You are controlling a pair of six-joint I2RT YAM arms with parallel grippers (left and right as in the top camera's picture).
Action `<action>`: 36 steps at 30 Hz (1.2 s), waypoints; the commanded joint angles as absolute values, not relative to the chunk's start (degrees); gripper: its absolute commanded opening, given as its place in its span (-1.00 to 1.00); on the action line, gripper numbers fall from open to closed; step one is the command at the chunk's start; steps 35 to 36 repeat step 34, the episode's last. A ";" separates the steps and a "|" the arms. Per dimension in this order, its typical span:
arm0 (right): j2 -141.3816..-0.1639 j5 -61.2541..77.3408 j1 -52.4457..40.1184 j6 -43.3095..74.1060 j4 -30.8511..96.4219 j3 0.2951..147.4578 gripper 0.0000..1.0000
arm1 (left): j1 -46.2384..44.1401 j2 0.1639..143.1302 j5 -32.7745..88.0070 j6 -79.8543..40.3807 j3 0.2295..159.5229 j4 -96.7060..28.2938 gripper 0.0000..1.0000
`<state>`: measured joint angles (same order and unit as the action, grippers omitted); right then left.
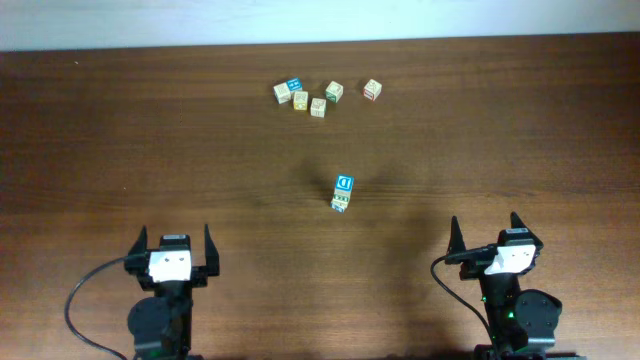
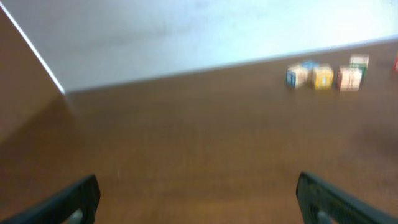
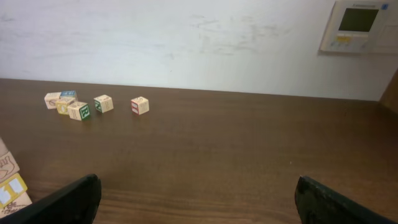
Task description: Rotate 4 blocks
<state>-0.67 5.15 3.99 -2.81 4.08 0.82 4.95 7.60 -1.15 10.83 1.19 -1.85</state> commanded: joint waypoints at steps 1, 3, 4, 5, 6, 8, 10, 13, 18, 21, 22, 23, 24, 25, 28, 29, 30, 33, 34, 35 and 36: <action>-0.19 4.67 4.21 -2.76 4.10 0.32 0.97 | 5.04 2.63 -1.50 13.39 0.49 -4.80 0.98; -0.19 4.64 4.21 -2.76 4.10 0.32 0.97 | 4.99 0.30 -1.30 13.37 0.49 -4.86 0.98; -0.19 4.67 4.21 -2.76 4.10 0.32 0.97 | 4.99 0.30 -1.30 13.37 0.51 -4.78 0.98; -0.19 4.64 4.21 -2.76 4.10 0.32 0.97 | 4.99 0.30 -1.30 13.37 0.51 -4.78 0.98; -0.19 4.67 4.21 -2.76 4.10 0.32 0.97 | 4.99 0.30 -1.30 13.37 0.51 -4.78 0.98; -0.19 4.64 4.21 -2.76 4.10 0.32 0.97 | 4.99 0.30 -1.30 13.37 0.51 -4.78 0.98; -0.19 4.64 4.21 -2.76 4.10 0.32 0.97 | 4.99 0.30 -1.30 13.37 0.51 -4.78 0.98; -0.19 4.64 4.21 -2.76 4.10 0.32 0.97 | 4.99 0.30 -1.30 13.37 0.51 -4.78 0.98; -0.21 4.64 4.21 -2.76 4.10 0.32 0.97 | 4.99 0.30 -1.30 13.37 0.51 -4.78 0.98; -0.21 4.64 4.21 -2.76 4.10 0.32 0.97 | 4.99 0.30 -1.30 13.37 0.51 -4.78 0.98; -0.19 4.64 4.21 -2.76 4.10 0.32 0.97 | 4.99 0.30 -1.30 13.37 0.51 -4.75 0.98; -0.21 4.64 4.21 -2.76 4.10 0.32 0.97 | 4.99 0.30 -1.30 13.37 0.51 -4.78 0.98; -0.19 4.64 4.21 -2.76 4.10 0.32 0.97 | 4.99 0.30 -1.30 13.37 0.51 -4.78 0.98; -0.19 4.64 4.21 -2.76 4.10 0.32 0.97 | 4.99 0.30 -1.30 13.37 0.51 -4.78 0.98; -0.19 4.67 4.21 -2.76 4.10 0.32 0.97 | 4.99 0.30 -1.30 13.37 0.51 -4.78 0.98; -0.19 4.64 4.21 -2.76 4.10 0.32 0.97 | 4.99 0.30 -1.30 13.37 0.51 -4.78 0.98; -0.19 4.64 4.21 -2.76 4.10 0.32 0.97 | 4.99 0.30 -1.30 13.37 0.51 -4.78 0.98; -0.19 4.64 4.21 -2.76 4.10 0.32 0.97 | 4.99 0.30 -1.30 13.37 0.51 -4.78 0.98; -0.19 4.64 4.21 -2.76 4.10 0.32 0.97 | 4.99 0.30 -1.30 13.37 0.51 -4.78 0.98; -0.19 4.64 4.21 -2.76 4.10 0.32 0.97 | 4.99 0.30 -1.30 13.37 0.51 -4.78 0.98; -0.19 4.64 4.21 -2.76 4.10 0.32 0.97 | 4.99 0.30 -1.30 13.37 0.51 -4.78 0.98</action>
